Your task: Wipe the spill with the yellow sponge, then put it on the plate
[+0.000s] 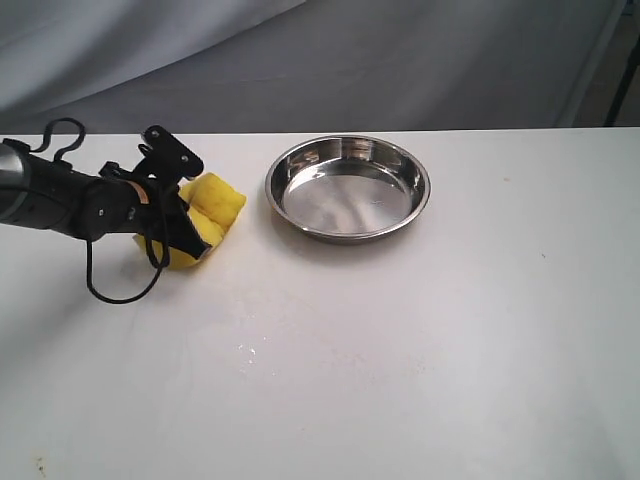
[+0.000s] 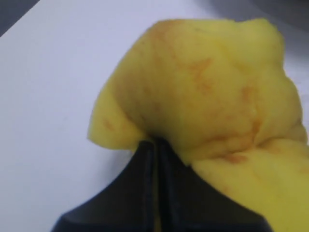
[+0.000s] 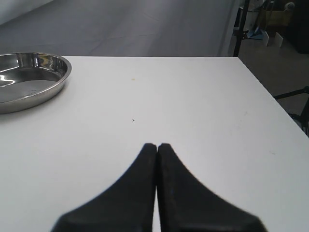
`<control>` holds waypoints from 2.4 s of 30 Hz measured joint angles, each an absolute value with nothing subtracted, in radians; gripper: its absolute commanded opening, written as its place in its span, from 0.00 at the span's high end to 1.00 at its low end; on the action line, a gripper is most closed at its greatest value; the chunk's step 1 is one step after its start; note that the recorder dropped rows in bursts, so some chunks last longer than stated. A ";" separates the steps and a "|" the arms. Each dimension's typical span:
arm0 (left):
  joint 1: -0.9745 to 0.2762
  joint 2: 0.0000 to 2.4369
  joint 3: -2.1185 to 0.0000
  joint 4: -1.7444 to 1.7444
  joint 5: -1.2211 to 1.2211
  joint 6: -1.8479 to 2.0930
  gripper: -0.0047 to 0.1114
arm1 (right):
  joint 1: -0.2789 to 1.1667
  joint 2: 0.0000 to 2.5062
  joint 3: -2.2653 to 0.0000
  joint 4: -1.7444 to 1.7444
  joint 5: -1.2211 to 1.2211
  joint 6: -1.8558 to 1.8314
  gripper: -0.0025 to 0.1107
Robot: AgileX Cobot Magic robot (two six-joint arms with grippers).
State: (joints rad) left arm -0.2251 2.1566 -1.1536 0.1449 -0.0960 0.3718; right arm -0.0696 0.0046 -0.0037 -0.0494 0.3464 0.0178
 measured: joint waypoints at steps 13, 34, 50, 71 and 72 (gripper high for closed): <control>-0.249 2.157 -1.163 0.143 -0.032 0.414 0.96 | -0.070 0.005 -0.004 -0.049 0.346 0.018 0.98; -0.528 2.134 -1.177 0.148 0.166 0.462 0.96 | -0.070 0.005 -0.004 -0.049 0.346 0.018 0.98; -0.708 1.998 -1.156 0.086 0.398 0.485 0.96 | -0.070 0.005 -0.004 -0.049 0.346 0.018 0.98; -0.705 1.700 -1.144 0.116 0.416 0.459 0.96 | -0.070 0.005 -0.004 -0.049 0.346 0.018 0.98; -0.697 1.701 -1.144 0.116 0.407 0.459 0.96 | -0.070 0.005 -0.004 -0.049 0.346 0.018 0.98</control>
State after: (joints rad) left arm -0.6973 1.7014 -1.1442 0.1158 0.4071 0.4585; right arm -0.0696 0.0046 -0.0037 -0.0494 0.3464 0.0178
